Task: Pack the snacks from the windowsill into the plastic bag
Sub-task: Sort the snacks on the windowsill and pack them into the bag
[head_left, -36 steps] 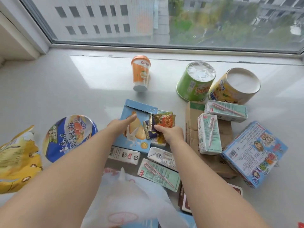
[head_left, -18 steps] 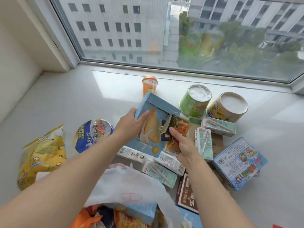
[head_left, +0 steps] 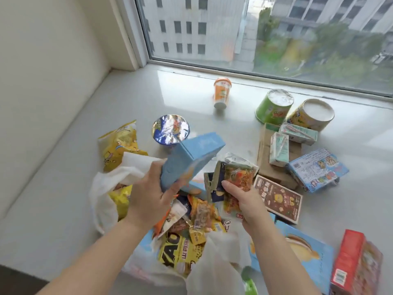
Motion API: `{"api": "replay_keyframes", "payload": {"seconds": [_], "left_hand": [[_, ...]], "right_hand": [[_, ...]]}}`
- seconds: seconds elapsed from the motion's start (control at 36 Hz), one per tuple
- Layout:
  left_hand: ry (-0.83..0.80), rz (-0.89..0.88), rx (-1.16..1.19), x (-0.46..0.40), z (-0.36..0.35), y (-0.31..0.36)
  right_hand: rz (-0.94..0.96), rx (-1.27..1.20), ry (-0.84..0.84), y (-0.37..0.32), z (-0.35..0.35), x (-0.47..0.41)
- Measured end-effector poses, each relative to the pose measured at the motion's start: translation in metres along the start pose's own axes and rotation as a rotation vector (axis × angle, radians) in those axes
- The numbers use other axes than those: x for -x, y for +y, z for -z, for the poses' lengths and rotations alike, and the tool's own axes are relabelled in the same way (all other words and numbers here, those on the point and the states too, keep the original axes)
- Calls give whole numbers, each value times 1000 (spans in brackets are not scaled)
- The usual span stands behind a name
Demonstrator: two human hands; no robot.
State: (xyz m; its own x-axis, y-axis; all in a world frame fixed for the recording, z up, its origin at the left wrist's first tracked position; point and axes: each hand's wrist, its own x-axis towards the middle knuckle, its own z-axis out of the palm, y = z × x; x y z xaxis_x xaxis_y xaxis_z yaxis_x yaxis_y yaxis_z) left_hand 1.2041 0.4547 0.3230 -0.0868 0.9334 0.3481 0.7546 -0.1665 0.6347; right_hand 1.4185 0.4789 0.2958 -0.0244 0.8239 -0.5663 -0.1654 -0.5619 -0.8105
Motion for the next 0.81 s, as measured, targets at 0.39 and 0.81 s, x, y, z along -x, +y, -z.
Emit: {"api": "replay_keyframes", "payload": {"seconds": [0.39,0.81], "left_hand": [[-815,-148,-543,105,-25,-64],[-768,199,-656,77,-32,-93]], "right_hand": [[-98,746,129,67,-11,14],[-22,917,91,101,-46,-2]]}}
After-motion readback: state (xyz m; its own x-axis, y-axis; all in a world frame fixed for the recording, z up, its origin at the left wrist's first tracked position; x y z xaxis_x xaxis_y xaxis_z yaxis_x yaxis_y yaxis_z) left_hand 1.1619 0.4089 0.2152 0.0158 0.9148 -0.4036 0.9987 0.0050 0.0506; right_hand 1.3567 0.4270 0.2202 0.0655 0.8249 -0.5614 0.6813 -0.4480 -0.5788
